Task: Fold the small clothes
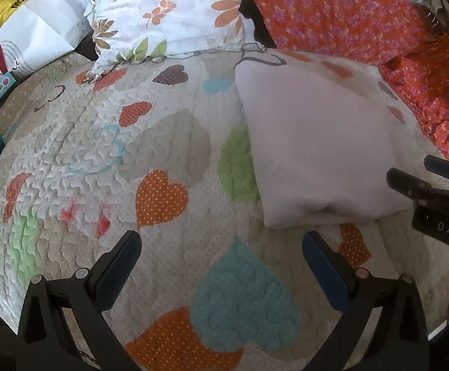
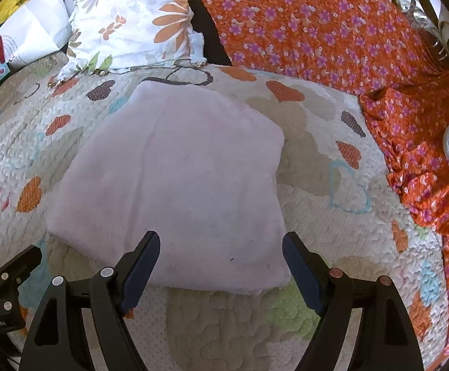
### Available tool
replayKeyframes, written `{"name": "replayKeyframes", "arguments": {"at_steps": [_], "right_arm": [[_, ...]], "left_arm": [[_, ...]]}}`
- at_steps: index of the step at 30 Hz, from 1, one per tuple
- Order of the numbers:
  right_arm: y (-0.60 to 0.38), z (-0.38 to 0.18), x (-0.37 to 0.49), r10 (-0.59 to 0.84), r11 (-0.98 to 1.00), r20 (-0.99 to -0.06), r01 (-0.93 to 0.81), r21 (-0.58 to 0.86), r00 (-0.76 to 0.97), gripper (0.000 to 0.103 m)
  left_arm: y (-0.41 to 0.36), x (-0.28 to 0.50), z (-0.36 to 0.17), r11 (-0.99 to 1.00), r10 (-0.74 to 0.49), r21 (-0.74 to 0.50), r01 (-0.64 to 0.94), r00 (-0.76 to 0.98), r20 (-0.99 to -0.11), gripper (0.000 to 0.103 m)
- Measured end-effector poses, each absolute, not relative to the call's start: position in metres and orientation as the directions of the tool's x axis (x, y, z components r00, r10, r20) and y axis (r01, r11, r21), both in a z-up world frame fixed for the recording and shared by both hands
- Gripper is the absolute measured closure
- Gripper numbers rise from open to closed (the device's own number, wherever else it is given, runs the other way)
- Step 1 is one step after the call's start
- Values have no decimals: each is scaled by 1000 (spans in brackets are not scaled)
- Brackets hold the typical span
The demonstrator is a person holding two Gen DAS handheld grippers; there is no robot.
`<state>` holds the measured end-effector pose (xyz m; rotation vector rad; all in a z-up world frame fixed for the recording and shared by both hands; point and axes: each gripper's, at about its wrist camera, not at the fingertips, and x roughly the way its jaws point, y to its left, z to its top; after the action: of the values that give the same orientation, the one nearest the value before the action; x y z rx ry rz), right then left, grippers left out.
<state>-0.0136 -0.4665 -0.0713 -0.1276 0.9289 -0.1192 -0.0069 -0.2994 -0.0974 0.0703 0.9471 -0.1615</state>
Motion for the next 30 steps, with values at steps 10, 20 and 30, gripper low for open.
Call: {"name": "replayKeyframes", "arguments": {"at_steps": [10, 20, 30], "right_arm": [[-457, -72, -19, -198, 974, -786, 29, -224, 586, 18], [-460, -64, -31, -247, 964, -780, 67, -256, 575, 17], [-470, -58, -38, -357, 928, -732, 131, -349, 580, 15]], "left_arm": [[-292, -5, -97, 989, -100, -17, 147, 575, -812, 0], [-285, 0, -99, 995, -67, -7, 104, 580, -812, 0], [-288, 3, -103, 993, -65, 4, 117, 577, -814, 0]]}}
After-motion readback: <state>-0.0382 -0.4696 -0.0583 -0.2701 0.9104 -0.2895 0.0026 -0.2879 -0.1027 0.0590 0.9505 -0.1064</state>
